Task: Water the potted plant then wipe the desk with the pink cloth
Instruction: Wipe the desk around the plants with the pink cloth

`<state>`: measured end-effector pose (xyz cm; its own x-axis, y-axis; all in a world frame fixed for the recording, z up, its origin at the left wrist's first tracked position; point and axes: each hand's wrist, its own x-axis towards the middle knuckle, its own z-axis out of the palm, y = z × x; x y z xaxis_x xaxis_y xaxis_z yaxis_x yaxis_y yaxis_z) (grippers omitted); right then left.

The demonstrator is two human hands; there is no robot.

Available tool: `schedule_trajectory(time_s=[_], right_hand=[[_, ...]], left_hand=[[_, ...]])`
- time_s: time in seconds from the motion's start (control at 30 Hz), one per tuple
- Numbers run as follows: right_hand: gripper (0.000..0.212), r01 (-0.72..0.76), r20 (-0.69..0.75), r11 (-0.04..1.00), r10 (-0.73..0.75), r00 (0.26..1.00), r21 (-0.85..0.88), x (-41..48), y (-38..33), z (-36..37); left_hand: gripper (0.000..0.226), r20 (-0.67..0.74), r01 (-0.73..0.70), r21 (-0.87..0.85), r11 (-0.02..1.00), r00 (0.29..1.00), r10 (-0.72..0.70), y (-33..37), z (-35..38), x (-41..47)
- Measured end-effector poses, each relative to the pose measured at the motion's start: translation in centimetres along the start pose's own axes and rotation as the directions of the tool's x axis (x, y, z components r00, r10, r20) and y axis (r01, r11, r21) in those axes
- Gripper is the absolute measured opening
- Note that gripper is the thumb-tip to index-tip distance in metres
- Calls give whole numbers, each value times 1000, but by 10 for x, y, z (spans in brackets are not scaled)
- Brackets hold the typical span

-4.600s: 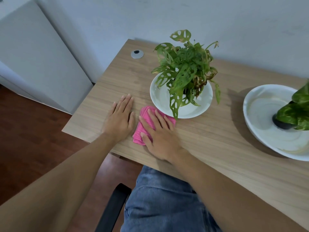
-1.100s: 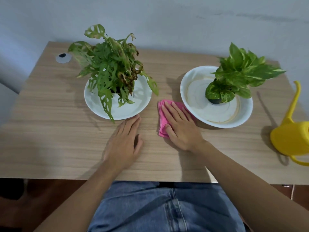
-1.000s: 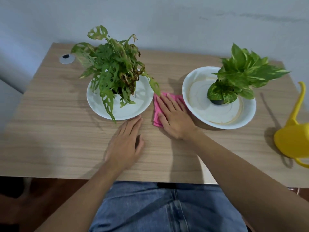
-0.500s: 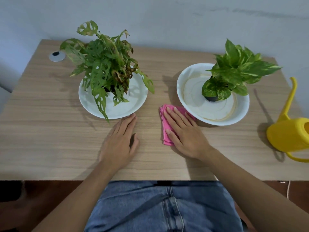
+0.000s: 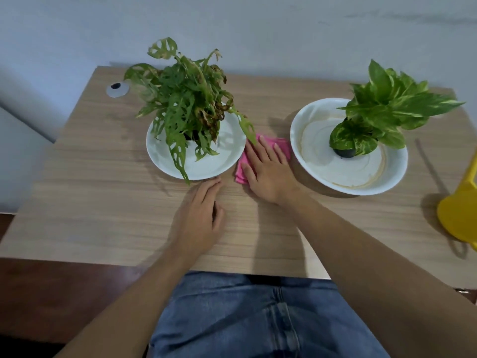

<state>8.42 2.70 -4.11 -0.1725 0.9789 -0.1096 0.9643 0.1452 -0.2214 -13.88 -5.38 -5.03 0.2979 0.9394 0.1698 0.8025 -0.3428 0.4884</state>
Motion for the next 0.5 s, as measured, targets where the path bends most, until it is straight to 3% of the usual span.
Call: schedule_trajectory(time_s=[0.27, 0.4, 0.5], right_hand=[[68, 110, -45, 994, -109, 993, 20, -84, -69, 30], [68, 196, -33, 979, -195, 980, 53, -92, -62, 31], [69, 142, -17, 989, -142, 990, 44, -73, -29, 21]], left_hand=[[47, -47, 21, -177, 984, 998, -30, -3, -2, -11], [52, 10, 17, -83, 996, 1000, -16, -11, 1, -13], [58, 54, -49, 66, 997, 997, 46, -12, 4, -14]])
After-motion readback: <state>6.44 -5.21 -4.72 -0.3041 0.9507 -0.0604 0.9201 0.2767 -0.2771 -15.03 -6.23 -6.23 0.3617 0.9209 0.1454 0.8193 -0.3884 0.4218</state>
